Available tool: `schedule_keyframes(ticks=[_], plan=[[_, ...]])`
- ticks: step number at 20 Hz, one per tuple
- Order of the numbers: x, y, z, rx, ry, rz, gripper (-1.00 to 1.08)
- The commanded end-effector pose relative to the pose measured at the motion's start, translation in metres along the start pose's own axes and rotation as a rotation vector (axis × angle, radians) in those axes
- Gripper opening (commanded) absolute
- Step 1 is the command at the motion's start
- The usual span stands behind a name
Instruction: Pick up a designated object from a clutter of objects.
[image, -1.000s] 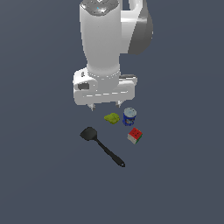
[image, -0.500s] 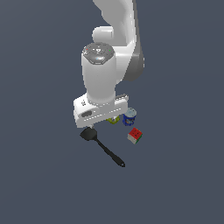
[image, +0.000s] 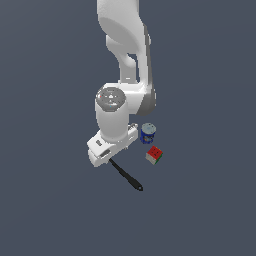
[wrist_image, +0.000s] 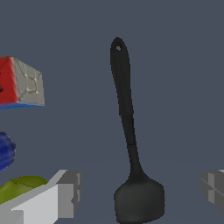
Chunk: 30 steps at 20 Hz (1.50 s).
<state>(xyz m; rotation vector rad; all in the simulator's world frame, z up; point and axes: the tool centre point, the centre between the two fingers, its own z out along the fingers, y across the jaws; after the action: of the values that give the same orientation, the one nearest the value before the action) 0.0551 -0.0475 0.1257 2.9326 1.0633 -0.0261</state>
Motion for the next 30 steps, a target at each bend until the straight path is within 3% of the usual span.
schedule_keyframes(ticks=[1, 12, 20, 30], plan=[[0.001, 0.002, 0.017, 0.002, 0.006, -0.061, 1.00], [0.003, 0.002, 0.057, 0.012, 0.024, -0.198, 1.00], [0.003, 0.002, 0.063, 0.013, 0.023, -0.201, 1.00], [0.004, 0.000, 0.104, 0.013, 0.024, -0.205, 1.00]])
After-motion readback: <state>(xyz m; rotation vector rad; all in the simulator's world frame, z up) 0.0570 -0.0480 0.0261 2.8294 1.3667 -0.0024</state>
